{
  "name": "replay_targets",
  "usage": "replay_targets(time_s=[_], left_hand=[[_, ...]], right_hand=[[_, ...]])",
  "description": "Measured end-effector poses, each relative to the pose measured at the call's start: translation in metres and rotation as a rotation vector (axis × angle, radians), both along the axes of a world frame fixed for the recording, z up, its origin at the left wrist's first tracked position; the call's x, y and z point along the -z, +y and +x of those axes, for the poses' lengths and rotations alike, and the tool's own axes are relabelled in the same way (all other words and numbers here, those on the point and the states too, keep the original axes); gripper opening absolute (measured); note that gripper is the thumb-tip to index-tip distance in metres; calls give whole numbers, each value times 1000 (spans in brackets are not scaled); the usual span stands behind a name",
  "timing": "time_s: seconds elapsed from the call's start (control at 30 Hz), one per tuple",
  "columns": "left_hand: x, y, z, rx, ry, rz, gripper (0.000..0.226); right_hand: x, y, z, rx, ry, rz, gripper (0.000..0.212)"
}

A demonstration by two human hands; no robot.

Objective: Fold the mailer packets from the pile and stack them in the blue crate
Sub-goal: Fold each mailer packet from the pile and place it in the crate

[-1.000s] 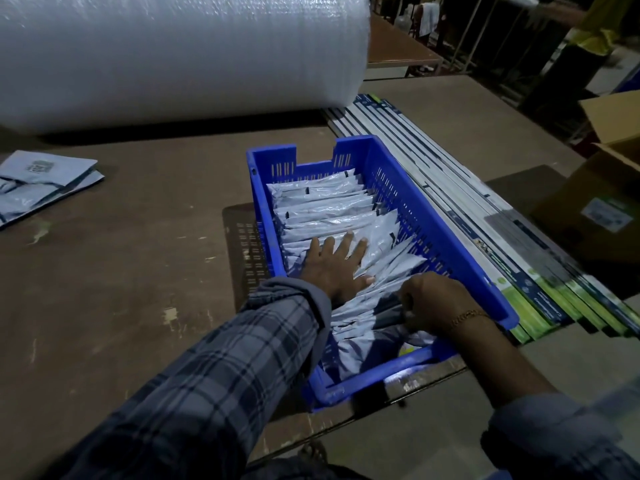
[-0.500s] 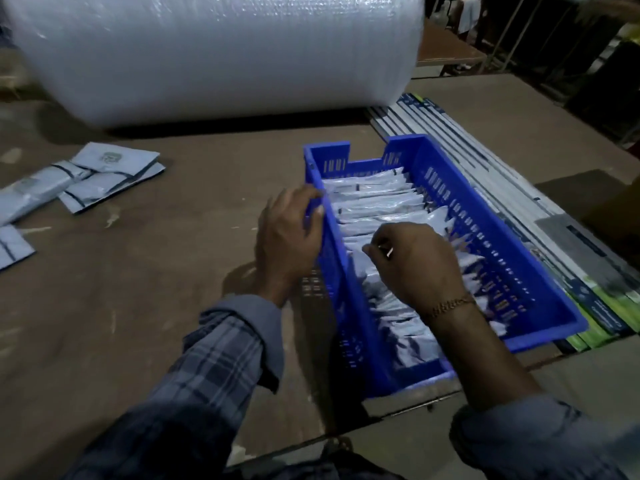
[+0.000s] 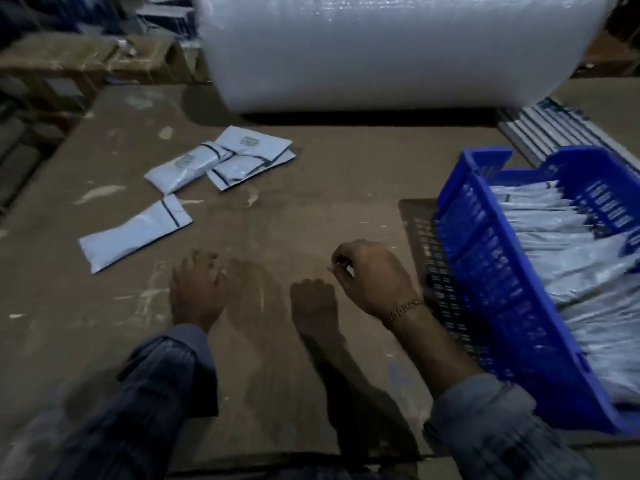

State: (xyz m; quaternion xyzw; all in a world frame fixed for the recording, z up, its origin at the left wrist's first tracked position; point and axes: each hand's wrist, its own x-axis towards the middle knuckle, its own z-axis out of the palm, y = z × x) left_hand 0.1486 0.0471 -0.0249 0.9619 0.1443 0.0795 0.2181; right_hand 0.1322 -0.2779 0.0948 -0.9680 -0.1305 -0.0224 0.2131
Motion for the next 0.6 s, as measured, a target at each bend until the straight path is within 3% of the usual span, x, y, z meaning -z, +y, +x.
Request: replay_targets(time_s=[0.37, 0.5, 0.6], left_hand=[[9, 189, 100, -4, 323, 258, 75], [32, 221, 115, 49, 344, 352, 74], [43, 233, 110, 121, 195, 432, 58]], right_hand=[[58, 147, 39, -30, 150, 126, 18], [72, 159, 49, 4, 163, 124, 19], [77, 164, 56, 13, 161, 116, 18]])
